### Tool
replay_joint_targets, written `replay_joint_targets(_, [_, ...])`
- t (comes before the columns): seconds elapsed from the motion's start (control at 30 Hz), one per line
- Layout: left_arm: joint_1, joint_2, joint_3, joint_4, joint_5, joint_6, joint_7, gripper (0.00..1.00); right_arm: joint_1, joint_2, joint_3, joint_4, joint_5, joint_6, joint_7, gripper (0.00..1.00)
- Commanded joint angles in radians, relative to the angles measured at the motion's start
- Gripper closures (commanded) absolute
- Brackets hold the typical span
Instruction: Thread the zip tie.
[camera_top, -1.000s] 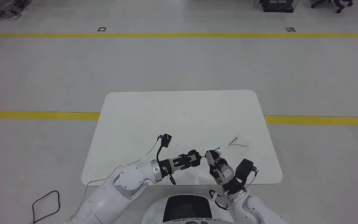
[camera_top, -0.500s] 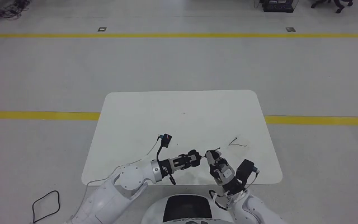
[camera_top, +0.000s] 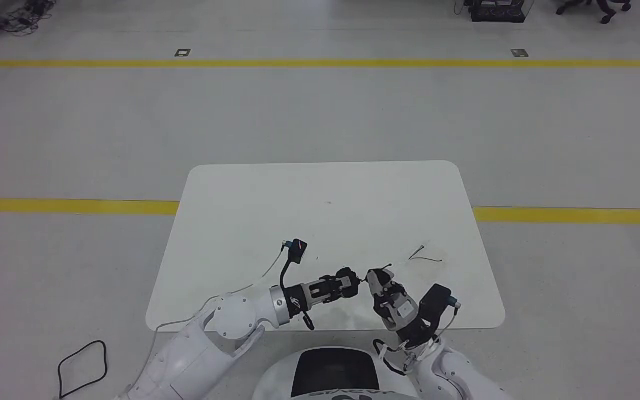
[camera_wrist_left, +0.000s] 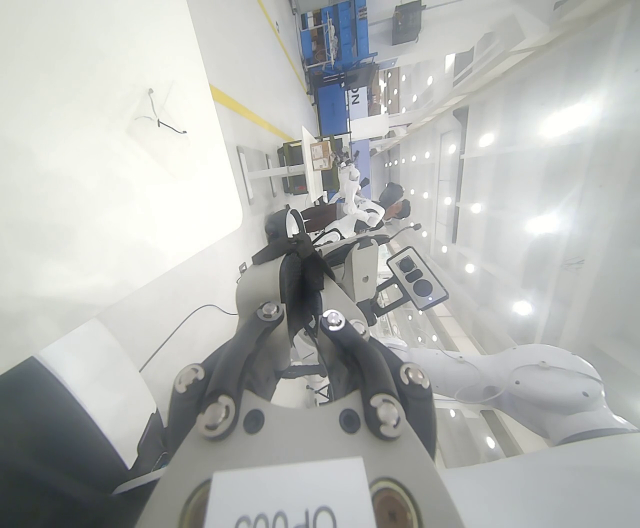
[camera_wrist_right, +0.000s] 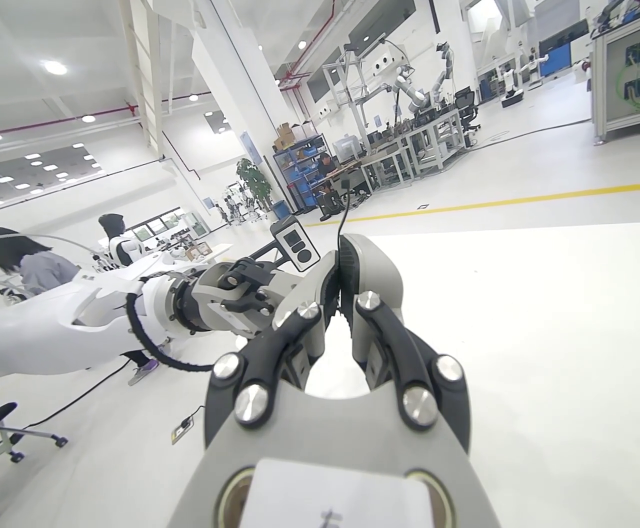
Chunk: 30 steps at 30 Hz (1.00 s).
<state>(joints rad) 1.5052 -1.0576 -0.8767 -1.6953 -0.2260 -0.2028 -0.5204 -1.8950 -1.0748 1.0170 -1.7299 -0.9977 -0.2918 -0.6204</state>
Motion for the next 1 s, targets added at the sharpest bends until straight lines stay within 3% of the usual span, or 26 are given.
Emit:
replay_joint_targets(0.0, [0.000, 0.000, 0.000, 0.000, 0.000, 0.000, 0.000, 1.00, -0.001, -0.001, 0.001, 0.000, -0.001, 0.001, 0.000, 1.00])
replay_joint_targets(0.97, [0.000, 0.000, 0.000, 0.000, 0.000, 0.000, 0.000, 1.00, -0.005, -0.017, 0.012, 0.004, -0.012, -0.001, -0.001, 1.00])
